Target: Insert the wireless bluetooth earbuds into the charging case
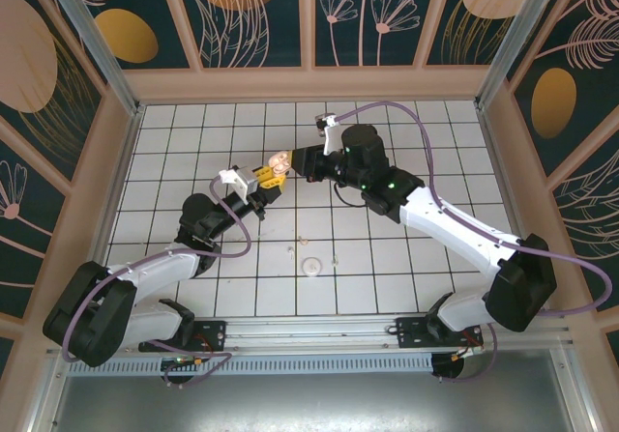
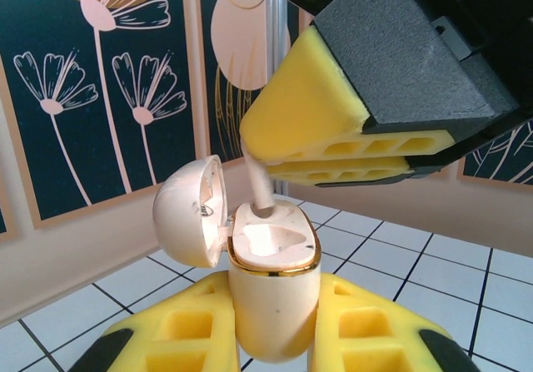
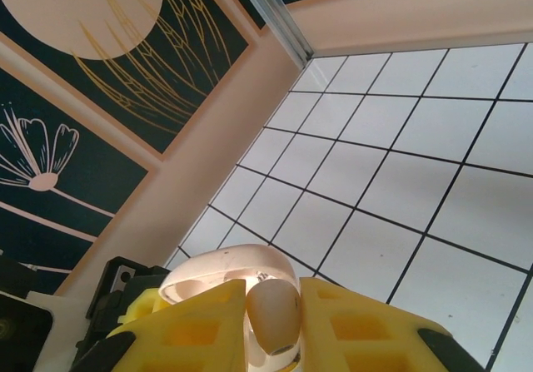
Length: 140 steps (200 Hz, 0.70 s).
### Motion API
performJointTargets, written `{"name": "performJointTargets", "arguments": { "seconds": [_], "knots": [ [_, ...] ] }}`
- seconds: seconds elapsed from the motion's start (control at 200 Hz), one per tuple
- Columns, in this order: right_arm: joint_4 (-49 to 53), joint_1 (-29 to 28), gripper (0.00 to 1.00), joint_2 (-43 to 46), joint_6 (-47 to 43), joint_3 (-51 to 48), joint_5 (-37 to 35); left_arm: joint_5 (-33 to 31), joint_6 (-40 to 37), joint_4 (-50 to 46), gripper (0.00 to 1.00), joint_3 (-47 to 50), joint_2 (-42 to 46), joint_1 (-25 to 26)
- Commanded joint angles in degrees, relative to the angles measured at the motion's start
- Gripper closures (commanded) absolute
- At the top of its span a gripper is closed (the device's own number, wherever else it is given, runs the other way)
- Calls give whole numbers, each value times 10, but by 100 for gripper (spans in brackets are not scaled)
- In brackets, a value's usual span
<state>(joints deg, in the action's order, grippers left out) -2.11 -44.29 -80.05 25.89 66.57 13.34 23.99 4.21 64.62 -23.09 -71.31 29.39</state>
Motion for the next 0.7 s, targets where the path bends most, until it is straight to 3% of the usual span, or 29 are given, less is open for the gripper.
{"name": "performJointTargets", "arguments": {
  "seconds": [0.0, 0.696],
  "knots": [
    [17, -5, 79, -12, 0, -7, -20, 3, 9, 47, 89, -21, 7, 5],
    [99, -24, 79, -21, -50, 16, -64, -4, 2, 37, 89, -24, 17, 5]
  ]
}}
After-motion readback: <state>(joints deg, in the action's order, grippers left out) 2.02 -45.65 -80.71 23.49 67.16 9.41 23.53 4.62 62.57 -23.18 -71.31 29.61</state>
